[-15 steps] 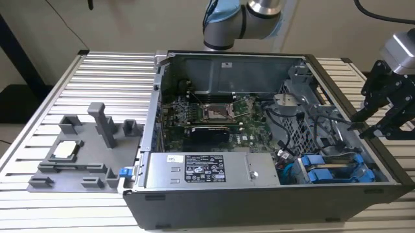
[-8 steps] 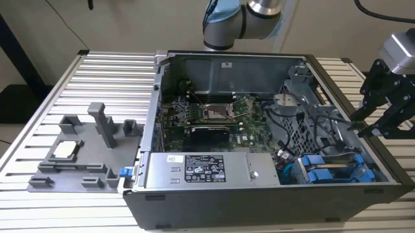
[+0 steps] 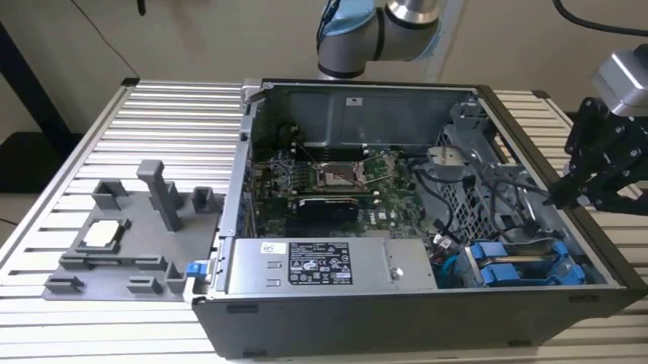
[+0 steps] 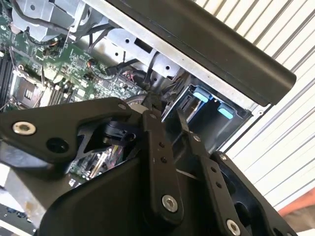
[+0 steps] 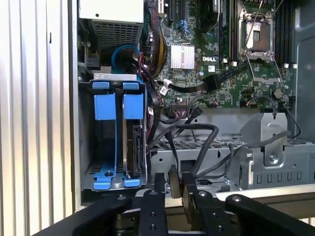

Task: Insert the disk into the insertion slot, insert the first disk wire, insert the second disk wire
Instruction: 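Insert the disk into the insertion slot, then insert the first disk wire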

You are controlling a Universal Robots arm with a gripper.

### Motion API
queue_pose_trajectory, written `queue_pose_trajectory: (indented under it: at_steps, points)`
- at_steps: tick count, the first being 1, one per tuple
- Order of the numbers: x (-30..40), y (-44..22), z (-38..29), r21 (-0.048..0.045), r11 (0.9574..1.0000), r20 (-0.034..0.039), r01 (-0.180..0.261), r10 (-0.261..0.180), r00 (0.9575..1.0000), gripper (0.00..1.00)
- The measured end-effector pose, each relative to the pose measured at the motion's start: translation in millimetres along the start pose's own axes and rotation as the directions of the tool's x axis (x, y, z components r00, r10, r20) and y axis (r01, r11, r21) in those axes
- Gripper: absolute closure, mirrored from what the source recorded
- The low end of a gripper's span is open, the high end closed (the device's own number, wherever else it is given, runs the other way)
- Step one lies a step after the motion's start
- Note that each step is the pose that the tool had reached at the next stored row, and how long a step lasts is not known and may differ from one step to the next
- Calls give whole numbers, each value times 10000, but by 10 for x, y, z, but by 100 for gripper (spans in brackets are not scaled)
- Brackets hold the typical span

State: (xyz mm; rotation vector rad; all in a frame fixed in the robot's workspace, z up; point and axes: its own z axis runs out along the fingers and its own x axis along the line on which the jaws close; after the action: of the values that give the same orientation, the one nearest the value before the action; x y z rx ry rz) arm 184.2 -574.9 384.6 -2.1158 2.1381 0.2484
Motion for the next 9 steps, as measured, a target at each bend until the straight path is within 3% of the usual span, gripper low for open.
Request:
queue_pose_trajectory:
  at_steps: [2,9]
  points:
    - [0,0,0,0,10000,-1,0,0,10000,80]
    - [2,0,-1,0,10000,0,0,0,10000,81]
